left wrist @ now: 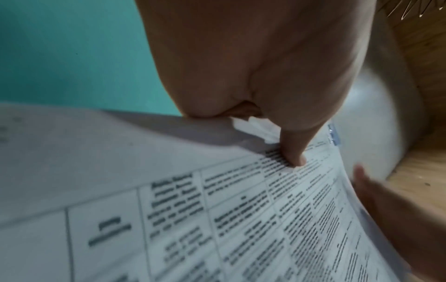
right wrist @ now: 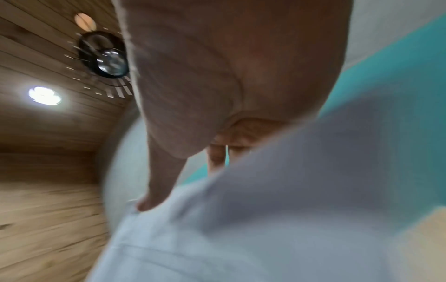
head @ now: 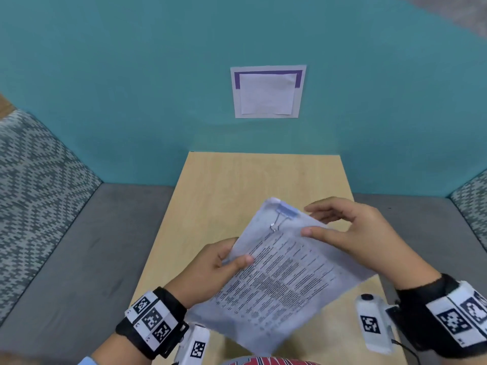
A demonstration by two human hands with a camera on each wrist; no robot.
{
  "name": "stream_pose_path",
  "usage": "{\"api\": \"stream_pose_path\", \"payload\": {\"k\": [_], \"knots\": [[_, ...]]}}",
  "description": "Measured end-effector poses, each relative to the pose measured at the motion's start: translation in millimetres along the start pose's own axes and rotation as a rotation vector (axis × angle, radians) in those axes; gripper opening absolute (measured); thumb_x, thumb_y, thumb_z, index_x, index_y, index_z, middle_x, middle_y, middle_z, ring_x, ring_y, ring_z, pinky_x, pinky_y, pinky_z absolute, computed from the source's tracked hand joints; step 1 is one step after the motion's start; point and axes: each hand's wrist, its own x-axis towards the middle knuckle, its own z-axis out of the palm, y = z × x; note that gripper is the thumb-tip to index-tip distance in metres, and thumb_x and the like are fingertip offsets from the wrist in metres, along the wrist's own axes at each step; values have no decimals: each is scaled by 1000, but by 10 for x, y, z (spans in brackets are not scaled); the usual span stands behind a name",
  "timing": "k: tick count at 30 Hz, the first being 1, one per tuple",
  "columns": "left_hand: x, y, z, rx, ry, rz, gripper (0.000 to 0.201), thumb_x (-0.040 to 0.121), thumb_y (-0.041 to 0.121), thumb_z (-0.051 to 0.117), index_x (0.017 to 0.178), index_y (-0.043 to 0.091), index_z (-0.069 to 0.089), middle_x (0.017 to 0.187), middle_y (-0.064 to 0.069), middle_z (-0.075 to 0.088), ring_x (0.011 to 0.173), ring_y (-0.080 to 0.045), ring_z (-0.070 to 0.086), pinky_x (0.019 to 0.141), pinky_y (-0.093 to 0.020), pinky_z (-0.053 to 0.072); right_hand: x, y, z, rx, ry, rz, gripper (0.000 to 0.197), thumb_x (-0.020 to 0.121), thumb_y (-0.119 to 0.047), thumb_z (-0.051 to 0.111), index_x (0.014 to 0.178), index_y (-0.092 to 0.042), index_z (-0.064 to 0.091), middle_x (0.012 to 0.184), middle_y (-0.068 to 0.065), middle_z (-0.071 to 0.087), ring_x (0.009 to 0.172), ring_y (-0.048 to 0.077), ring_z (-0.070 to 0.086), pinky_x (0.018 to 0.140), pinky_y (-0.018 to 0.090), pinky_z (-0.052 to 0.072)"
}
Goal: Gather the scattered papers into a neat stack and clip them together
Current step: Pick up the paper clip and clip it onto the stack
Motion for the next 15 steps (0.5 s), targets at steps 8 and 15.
{"api": "stream_pose_path", "payload": {"k": [8,15], "knots": [[259,23,-32,-295,176,-20,38,108,13,54,146,18,57,141,5,71,133,-9,64,112,-29,50,-183,956,332,776,-212,464,41,94,-17,69,133,-4,65,135,24,70,112,33,74,96,45,60],[470,-1064,-7,-356,66,-548,34,98,29,69,131,27,65,138,2,72,129,-23,64,116,-58,43,-197,1416,1035,716,-27,680,33,103,-3,60,133,-15,66,133,9,74,124,31,69,111,59,49]]}}
